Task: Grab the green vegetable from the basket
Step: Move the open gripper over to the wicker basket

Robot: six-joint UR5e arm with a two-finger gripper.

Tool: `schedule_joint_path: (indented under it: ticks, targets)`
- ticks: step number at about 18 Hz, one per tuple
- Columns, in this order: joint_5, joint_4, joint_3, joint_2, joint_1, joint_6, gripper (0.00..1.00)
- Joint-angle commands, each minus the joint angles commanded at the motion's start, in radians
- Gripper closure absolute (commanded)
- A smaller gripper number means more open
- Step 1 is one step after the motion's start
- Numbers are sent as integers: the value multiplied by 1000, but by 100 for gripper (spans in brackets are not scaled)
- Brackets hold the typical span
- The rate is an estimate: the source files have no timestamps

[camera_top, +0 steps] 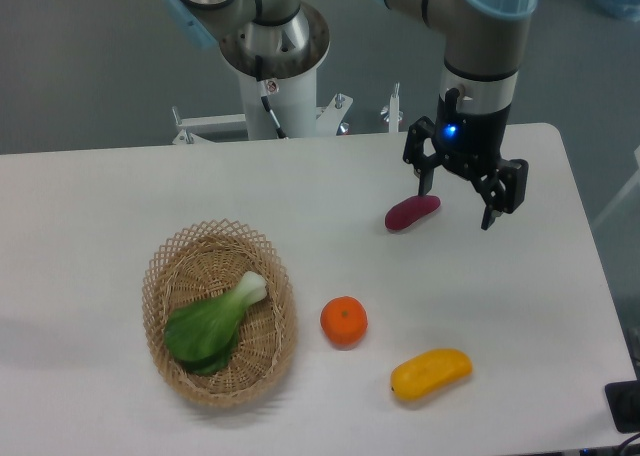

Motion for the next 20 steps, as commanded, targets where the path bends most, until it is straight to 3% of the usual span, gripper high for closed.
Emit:
schedule_joint_path:
  ticks: [3,6,10,12,18,20]
  targets:
    - [11,5,-8,8,-21,0,0]
    - [17,29,-61,37,-20,8,0]
    - [12,164,-178,75,-35,-55,0]
    - [11,211,-207,78,-41,-135,0]
    - [6,210,-190,63,-132,-319,0]
    - [20,204,-210,49,-172,-395,0]
